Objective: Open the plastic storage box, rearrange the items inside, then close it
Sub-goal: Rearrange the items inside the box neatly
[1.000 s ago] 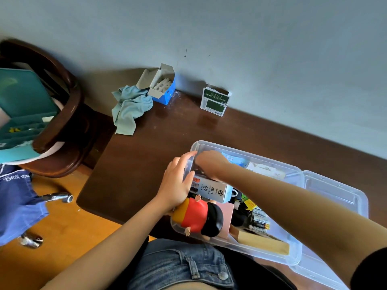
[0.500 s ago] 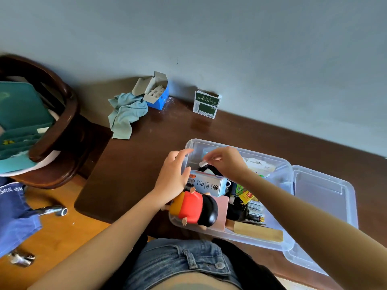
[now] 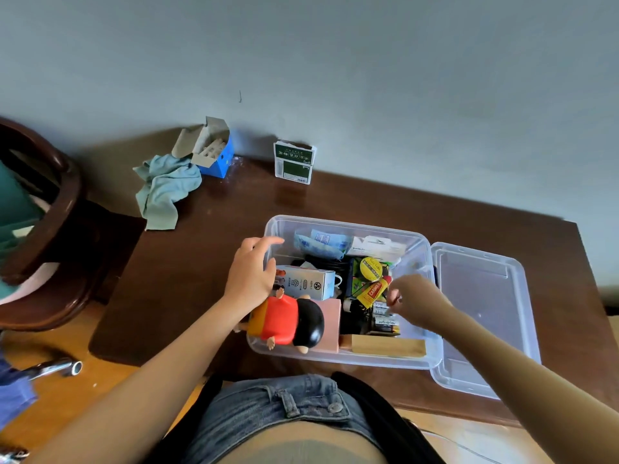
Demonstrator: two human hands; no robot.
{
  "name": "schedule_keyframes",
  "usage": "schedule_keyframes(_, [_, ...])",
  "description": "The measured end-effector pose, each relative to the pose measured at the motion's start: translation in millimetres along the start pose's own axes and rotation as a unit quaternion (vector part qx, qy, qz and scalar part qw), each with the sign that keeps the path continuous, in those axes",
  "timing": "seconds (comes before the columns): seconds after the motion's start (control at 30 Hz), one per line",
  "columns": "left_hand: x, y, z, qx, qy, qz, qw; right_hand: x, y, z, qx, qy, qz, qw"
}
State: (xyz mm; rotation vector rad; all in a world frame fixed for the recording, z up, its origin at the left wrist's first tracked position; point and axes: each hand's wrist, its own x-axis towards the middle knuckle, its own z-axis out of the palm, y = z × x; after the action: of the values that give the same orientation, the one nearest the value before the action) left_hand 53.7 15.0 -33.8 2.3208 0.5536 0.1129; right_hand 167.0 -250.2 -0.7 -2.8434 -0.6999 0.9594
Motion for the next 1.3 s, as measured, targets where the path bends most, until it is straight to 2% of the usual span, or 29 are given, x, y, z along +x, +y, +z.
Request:
schedule_keyframes(0.23, [-2,-2,0,-0.004,-0.002,0.007,1.000,1,0,30,-0.055,0.062,-0.013,0.996])
schedule_keyframes(0.57, [-2,-2,-1,-0.004,-0.007,0.003,1.000,9,-6,32,-0.234,-0.014,0.005,0.972])
schedule_keyframes(0.7, [-2,-3,-1,-0.009,-0.007,0.006,1.000,12,-9,29,-0.228,-0.031,0.031,0.973])
schedule_keyframes(0.83, [-2,-3,0,-0.010,-0.005,0.009,1.000,16,-6,18,-0.117,-0.028,0.074,0.990])
schedule_keyframes(0.93, [-2,-4,0,-0.010,-0.006,0.008,1.000,30,-8,21,0.059,-0.013,0.139,0.988])
schedule_keyframes(1.03, [-2,-5,0,-0.008,-0.009,0.010,1.000,44,-10,32,0.207,-0.030,0.206,0.956])
schedule_keyframes(1.17, [-2,-4,0,-0.005,-0.007,0.011,1.000,54,-8,41,0.352,-0.017,0.212,0.911])
schedule_keyframes(1.3, [-2,-4,1,-0.002,-0.003,0.005,1.000,54,-10,37,0.469,-0.086,0.249,0.843])
